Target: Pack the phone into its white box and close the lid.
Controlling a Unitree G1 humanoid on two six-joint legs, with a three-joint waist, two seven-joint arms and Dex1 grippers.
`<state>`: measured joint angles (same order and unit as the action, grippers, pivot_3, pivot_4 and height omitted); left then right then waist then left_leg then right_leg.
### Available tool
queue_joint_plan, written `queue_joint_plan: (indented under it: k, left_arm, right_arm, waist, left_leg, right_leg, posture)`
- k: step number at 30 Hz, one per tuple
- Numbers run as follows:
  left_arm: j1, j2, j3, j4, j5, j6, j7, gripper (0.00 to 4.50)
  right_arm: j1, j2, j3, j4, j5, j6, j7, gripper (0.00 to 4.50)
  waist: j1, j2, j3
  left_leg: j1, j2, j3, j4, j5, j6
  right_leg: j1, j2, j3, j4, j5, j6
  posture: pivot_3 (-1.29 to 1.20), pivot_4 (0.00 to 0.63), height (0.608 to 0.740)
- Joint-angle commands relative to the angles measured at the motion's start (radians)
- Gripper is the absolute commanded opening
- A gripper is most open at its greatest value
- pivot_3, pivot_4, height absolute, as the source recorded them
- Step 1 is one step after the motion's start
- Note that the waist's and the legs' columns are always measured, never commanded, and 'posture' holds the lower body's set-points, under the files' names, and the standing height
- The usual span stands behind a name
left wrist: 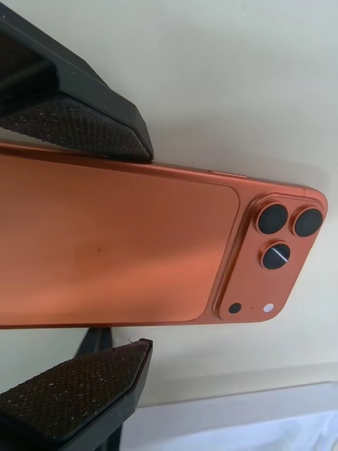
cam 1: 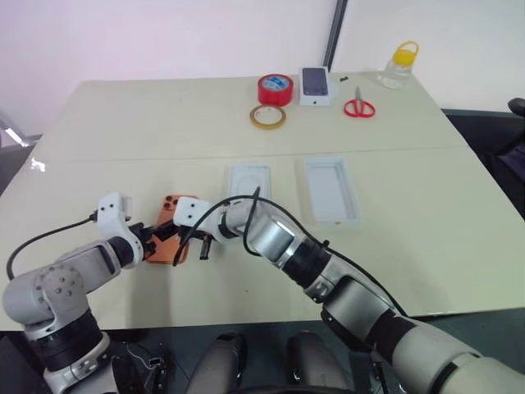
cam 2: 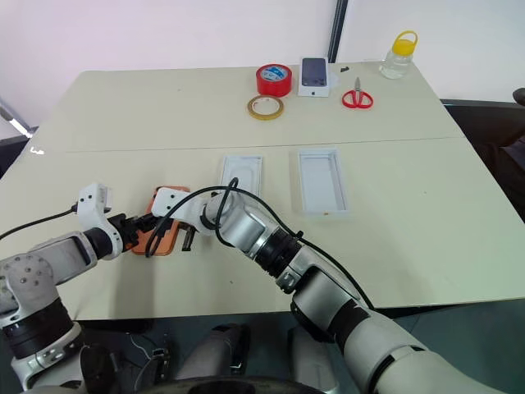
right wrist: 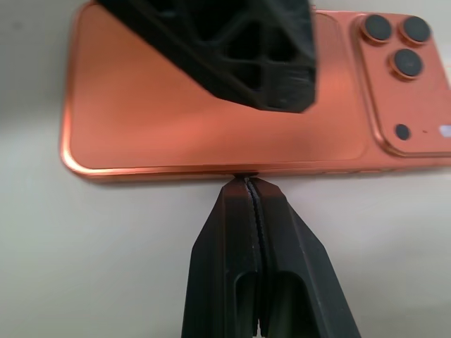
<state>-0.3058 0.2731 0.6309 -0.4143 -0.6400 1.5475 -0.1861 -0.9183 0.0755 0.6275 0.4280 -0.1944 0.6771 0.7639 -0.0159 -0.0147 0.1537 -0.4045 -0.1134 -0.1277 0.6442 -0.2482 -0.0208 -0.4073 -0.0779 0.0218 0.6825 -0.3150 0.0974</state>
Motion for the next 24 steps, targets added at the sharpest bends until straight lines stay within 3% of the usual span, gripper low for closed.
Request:
queue_joint_plan:
  k: [1, 9, 24]
  left_arm:
    - [-0.003, -0.061, -0.056, 0.015, -0.107, 0.067, -0.014, 4.26]
    - [-0.033, -0.079, -0.005, 0.054, -0.191, 0.067, 0.040, 4.26]
    - [-0.090, 0.010, 0.120, 0.166, -0.252, 0.067, 0.119, 4.26]
  right_arm:
    - [-0.002, -0.006, -0.006, -0.043, -0.010, 0.009, -0.010, 0.01]
    - [0.020, -0.030, -0.005, -0.078, -0.014, 0.027, -0.010, 0.01]
    - [0.037, -0.038, 0.003, -0.105, -0.023, 0.032, -0.011, 0.01]
  waist:
    - [0.004, 0.000, 0.000]
    - [0.003, 0.000, 0.000]
    - [-0.009, -0.001, 0.000]
  left_leg:
    - [0.000, 0.000, 0.000, 0.000, 0.000, 0.000]
    - [0.000, -0.001, 0.000, 0.001, 0.000, 0.001]
    - [0.000, 0.000, 0.000, 0.000, 0.000, 0.000]
  right_leg:
    - [0.000, 0.000, 0.000, 0.000, 0.000, 0.000]
    - [0.000, -0.001, 0.000, 0.000, 0.000, 0.000]
    - [-0.001, 0.000, 0.000, 0.000, 0.000, 0.000]
  posture:
    - [0.00, 0.150, 0.740]
    - [0.00, 0.150, 0.740]
    - [0.00, 0.150, 0.740]
